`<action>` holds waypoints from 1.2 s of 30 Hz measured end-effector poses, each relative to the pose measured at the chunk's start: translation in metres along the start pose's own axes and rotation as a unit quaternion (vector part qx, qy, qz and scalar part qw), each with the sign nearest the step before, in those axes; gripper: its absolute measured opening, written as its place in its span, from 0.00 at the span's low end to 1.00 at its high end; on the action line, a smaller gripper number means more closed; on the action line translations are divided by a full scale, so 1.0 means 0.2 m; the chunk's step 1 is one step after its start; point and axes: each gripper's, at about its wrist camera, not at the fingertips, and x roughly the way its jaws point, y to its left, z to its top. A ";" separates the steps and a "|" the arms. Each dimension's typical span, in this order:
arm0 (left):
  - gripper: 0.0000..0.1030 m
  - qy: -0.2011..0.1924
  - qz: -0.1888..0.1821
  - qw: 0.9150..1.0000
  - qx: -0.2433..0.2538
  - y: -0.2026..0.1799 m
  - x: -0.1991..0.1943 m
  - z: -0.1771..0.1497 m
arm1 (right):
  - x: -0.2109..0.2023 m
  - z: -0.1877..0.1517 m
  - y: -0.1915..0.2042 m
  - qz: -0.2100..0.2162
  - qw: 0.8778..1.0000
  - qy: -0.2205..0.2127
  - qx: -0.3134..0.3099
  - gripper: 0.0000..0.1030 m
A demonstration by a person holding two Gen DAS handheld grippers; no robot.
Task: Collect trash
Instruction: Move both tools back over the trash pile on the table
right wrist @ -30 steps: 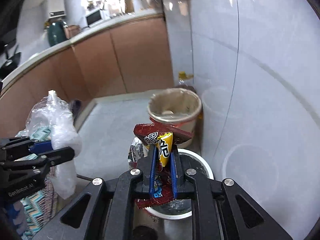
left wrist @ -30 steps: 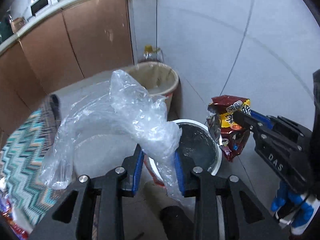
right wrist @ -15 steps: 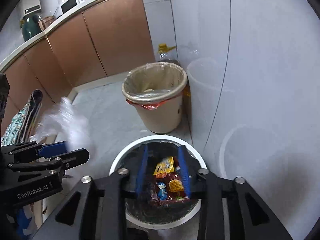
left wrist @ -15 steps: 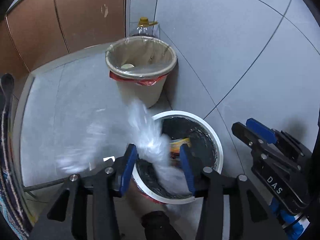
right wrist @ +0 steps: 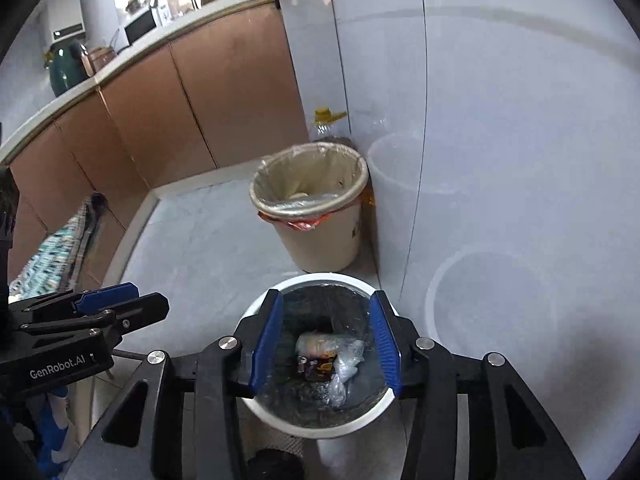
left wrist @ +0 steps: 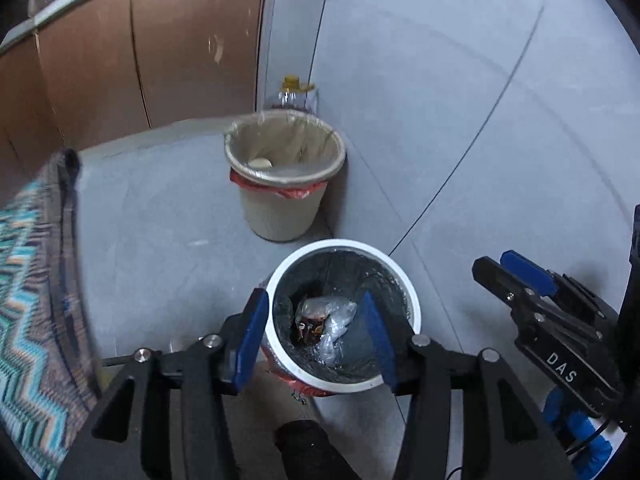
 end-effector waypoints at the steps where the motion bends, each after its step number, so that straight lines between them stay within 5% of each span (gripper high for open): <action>1: 0.46 -0.012 0.000 1.000 -0.001 0.01 -0.08 -0.02 | -0.04 0.00 0.02 0.003 1.000 -0.005 -0.001 0.45; 19: 0.53 -0.156 0.083 0.984 0.003 0.13 -1.25 -0.44 | -1.16 -0.13 0.55 0.108 0.984 -0.122 -0.074 0.52; 36: 0.62 -0.229 0.160 0.957 -0.080 0.67 -1.92 -0.96 | -1.60 -0.32 1.01 0.197 0.955 -0.154 -0.161 0.58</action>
